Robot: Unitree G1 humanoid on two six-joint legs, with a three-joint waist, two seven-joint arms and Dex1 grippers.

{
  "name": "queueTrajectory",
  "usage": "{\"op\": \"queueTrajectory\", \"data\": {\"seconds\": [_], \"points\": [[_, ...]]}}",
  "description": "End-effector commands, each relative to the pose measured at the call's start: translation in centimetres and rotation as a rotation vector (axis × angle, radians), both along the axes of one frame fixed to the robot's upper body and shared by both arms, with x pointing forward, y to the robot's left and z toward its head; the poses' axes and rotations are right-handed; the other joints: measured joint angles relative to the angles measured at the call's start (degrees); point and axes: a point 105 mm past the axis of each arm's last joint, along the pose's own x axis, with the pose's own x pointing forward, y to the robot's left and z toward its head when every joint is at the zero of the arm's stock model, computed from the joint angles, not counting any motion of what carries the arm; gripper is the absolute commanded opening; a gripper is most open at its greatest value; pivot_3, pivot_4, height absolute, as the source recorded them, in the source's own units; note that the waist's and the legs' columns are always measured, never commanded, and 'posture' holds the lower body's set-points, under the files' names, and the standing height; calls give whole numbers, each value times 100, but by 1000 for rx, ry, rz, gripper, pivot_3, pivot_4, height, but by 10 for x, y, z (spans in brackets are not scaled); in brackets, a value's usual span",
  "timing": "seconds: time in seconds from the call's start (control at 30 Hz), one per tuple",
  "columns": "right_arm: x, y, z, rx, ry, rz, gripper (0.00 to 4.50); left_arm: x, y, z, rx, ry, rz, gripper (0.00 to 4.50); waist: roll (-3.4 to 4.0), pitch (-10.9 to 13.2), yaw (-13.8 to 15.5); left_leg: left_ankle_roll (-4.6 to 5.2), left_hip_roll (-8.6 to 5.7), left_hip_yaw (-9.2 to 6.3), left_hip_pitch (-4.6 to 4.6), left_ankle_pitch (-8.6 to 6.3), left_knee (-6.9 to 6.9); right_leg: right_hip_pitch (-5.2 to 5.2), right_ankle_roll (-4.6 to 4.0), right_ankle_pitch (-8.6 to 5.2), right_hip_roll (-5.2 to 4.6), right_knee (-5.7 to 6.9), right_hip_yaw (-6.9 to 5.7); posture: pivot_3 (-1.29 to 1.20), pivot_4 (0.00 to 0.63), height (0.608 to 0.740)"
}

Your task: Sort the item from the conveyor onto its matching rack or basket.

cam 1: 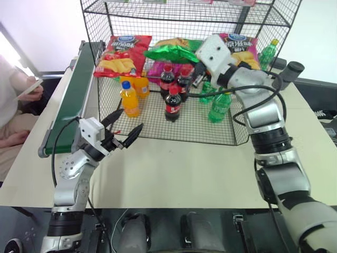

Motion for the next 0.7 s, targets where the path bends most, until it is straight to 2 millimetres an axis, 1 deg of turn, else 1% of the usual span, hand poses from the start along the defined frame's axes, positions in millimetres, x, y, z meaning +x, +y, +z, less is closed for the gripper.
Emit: {"op": "queueTrajectory", "data": {"seconds": [0.03, 0.13, 0.27, 0.47, 0.53, 0.63, 0.7], "points": [[-5, 5, 27, -56, -185, -1, 64, -4, -6, 11, 1, -47, -21, 4500, 0, 0, -11, 0, 0, 0, 0, 0, 0, 0, 0, 0, 0, 0, 0, 0, 150, 740], [-2, 7, 18, -92, -210, 10, 64, -3, -7, 11, 2, -47, -22, 4500, 0, 0, -24, -1, 3, 0, 0, 0, -2, -2, 0, 0, 3, 1, 1, 0, 150, 740], [3, 10, 2, -106, -177, 32, 64, -3, -8, 11, 3, -48, -23, 4500, 0, 0, -16, -1, 5, 2, 0, 1, -2, -1, 0, 0, 4, 1, 1, 0, 150, 740], [7, 4, -11, -23, -87, 34, 64, -5, -8, 12, -3, -51, -16, 4500, 0, 0, -15, -2, 6, 1, 0, 1, -2, -1, 0, 0, 3, 1, 1, 0, 150, 740], [5, 1, -12, 1, -70, 58, 64, -6, -8, 13, -4, -52, -18, 4500, 0, 0, -14, -2, 6, 1, 0, 1, -2, -1, 0, 0, 2, 1, 1, 0, 150, 740], [-8, -2, 3, 83, -135, 148, 64, -7, -9, 14, -12, -57, -26, 4500, 0, 0, -8, -1, 6, 2, 0, 1, -2, 0, 0, 0, 2, 1, 2, 0, 150, 740], [-11, -2, 3, 96, -129, 173, 64, -7, -9, 14, -14, -57, -27, 4500, 0, 0, -8, -1, 5, 1, 0, 1, -2, 0, 0, 0, 1, 0, 2, 0, 150, 740]]}}
